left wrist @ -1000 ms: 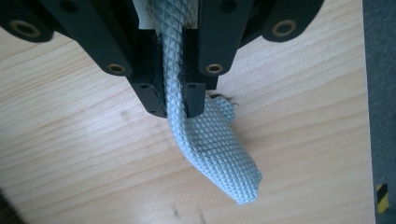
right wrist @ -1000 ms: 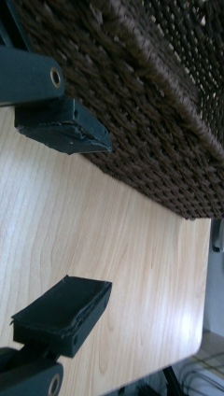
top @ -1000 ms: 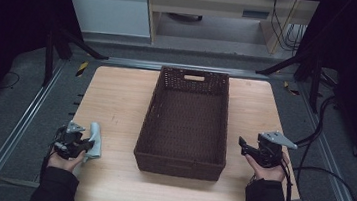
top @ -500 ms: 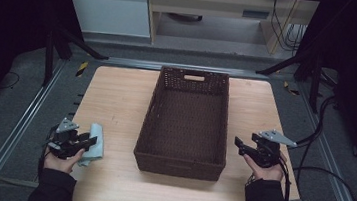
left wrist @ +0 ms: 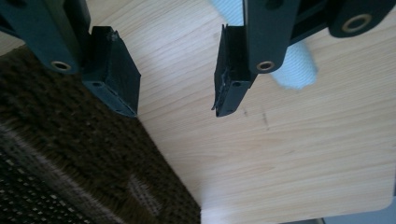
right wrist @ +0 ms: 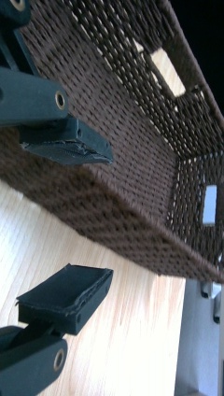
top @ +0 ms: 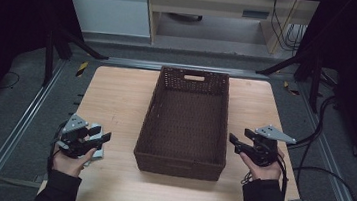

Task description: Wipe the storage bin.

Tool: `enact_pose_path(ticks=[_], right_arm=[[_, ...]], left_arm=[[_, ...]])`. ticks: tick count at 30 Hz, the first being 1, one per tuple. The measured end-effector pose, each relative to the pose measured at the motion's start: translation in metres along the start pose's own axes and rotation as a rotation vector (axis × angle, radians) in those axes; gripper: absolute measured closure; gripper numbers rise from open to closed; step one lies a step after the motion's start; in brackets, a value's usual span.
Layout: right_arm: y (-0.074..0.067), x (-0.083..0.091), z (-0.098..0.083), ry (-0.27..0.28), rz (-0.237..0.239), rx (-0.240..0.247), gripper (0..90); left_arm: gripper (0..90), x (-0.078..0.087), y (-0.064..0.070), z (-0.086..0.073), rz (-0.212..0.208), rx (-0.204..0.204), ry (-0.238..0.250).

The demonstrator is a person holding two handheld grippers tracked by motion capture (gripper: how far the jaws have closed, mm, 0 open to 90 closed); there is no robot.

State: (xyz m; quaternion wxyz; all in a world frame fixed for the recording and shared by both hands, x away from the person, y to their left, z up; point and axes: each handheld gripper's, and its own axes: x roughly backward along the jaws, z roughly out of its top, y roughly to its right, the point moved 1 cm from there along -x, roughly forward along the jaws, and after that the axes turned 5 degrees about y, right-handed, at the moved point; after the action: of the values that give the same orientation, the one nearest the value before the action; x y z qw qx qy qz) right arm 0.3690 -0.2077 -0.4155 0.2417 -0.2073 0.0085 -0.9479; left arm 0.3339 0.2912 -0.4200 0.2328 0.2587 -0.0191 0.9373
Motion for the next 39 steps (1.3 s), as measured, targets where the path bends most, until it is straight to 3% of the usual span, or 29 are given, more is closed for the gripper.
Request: enact_pose_path(ticks=[7,11,17,24,31,35,39], right_arm=[[-0.015,-0.006,0.003,-0.009,0.042,0.002,44.6],[-0.021,-0.013,0.002,-0.033,0.056,0.021,46.2],[-0.024,-0.024,-0.004,-0.083,0.051,0.036,48.8],[-0.025,-0.032,-0.007,-0.101,0.024,0.047,56.4],[-0.024,-0.035,-0.007,-0.102,0.025,0.04,58.8],[-0.024,-0.038,-0.007,-0.092,0.033,0.032,59.4],[-0.025,-0.042,-0.006,-0.085,0.04,0.035,59.5]], left_arm=[[48.1,-0.006,0.017,0.013,-0.019,-0.017,0.053],[47.9,-0.015,0.034,0.021,-0.046,-0.052,0.057],[47.9,-0.035,0.06,0.032,-0.087,-0.071,0.046],[49.9,-0.056,0.076,0.031,-0.089,-0.112,0.0],[58.9,-0.063,0.078,0.025,-0.09,-0.13,-0.029],[59.2,-0.063,0.077,0.023,-0.085,-0.128,-0.043],[59.4,-0.06,0.072,0.021,-0.11,-0.089,-0.04]])
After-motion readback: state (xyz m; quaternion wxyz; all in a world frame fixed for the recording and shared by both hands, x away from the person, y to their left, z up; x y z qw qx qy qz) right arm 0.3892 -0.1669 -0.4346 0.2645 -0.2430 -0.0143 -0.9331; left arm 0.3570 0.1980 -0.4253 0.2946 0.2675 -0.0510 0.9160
